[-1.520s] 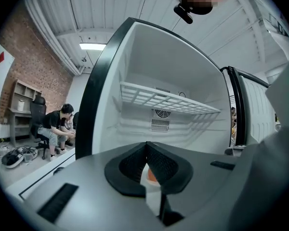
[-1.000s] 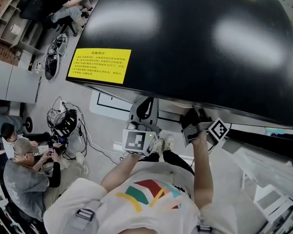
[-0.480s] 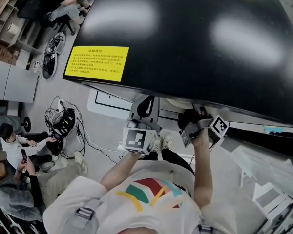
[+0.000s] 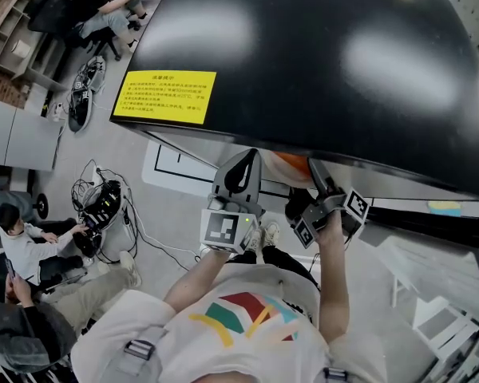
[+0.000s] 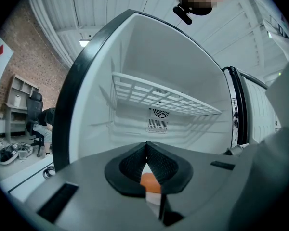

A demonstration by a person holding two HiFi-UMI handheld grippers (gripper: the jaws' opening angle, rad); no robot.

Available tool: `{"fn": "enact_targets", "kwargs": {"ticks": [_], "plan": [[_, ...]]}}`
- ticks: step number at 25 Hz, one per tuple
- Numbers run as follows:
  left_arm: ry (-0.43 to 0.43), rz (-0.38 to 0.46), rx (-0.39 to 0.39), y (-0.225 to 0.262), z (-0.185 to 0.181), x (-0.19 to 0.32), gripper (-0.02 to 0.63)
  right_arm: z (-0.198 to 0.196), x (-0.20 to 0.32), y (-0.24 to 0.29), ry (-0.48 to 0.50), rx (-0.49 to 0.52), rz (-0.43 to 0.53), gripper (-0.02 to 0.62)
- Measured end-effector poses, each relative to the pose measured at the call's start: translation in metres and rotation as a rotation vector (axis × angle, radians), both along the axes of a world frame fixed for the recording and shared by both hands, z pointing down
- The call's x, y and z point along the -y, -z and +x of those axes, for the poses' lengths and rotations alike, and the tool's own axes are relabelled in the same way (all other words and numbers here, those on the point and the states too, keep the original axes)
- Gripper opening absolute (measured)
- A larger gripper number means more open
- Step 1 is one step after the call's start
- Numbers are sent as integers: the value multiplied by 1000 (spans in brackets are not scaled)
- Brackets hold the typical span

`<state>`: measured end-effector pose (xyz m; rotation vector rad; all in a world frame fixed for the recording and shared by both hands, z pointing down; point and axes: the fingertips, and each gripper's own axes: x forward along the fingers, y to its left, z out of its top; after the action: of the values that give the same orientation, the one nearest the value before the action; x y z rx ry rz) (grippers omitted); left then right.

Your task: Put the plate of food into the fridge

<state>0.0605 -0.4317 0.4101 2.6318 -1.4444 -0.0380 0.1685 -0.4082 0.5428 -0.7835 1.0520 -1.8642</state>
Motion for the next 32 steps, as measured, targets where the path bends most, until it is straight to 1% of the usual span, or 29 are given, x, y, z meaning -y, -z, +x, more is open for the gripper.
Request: {"fn": "enact_targets", "kwargs": {"ticks": [2,3,6,9,13,15,17,20,22,24,27,32], "plan": [[-3,0,11,-9,-2,-4,5,-6,-2,9,9,91,15,410],[-5,1,14,-12,-2,-5,5,-9,-2,13,18,115,25,410],[-12,1,12,-15,-1,-8,5,-16,-4,19,39,132,43,410],[-15,-8,3,-19,0,-12,5,-21,-7,19,50,114,48,410],[-8,-40,-5,-36,-4,-19,5,-18,-14,14,53,71,34,410],[-1,-41,-7,-33,-4,-19,5,-16,-17,15,52,73,35,410],[4,-26,-7,-20,-2,-18,5,-15,-19,17,48,74,33,410],[-6,-10,-1,-10,3,-19,5,-16,-23,19,49,77,23,410],[-18,-13,7,-12,6,-22,5,-17,-26,17,55,71,16,410],[-24,-32,22,-23,7,-28,5,-16,-28,10,61,44,6,410],[-9,-66,30,-37,3,-33,5,-13,-29,5,58,14,-6,410],[12,-58,30,-32,-2,-28,5,-11,-26,9,51,17,-8,410]]}}
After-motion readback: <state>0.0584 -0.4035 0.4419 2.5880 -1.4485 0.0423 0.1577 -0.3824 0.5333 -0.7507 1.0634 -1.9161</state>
